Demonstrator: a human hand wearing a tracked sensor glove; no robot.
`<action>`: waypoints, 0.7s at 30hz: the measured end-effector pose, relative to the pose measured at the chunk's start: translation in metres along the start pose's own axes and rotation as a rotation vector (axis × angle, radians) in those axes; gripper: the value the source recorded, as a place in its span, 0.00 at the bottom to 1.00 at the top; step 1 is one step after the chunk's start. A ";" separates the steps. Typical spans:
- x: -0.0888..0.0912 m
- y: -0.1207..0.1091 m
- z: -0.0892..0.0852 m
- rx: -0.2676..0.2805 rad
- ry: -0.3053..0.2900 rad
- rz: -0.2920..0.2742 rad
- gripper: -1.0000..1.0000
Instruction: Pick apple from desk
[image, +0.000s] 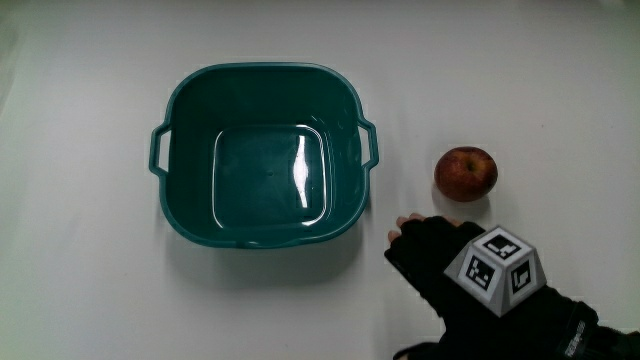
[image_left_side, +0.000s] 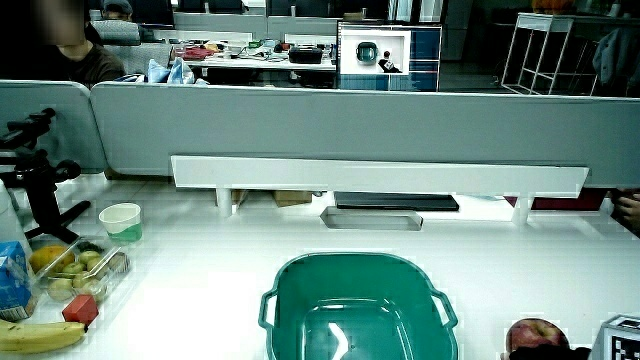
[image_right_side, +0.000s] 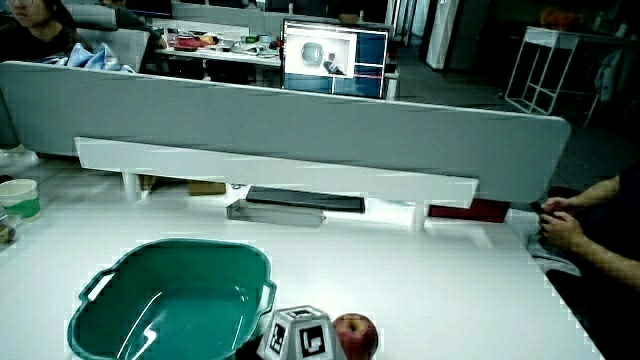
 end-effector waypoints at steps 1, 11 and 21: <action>0.003 0.001 0.001 0.011 0.001 -0.015 0.50; 0.033 0.011 0.009 0.080 0.026 -0.097 0.50; 0.068 0.024 0.016 0.092 0.077 -0.170 0.50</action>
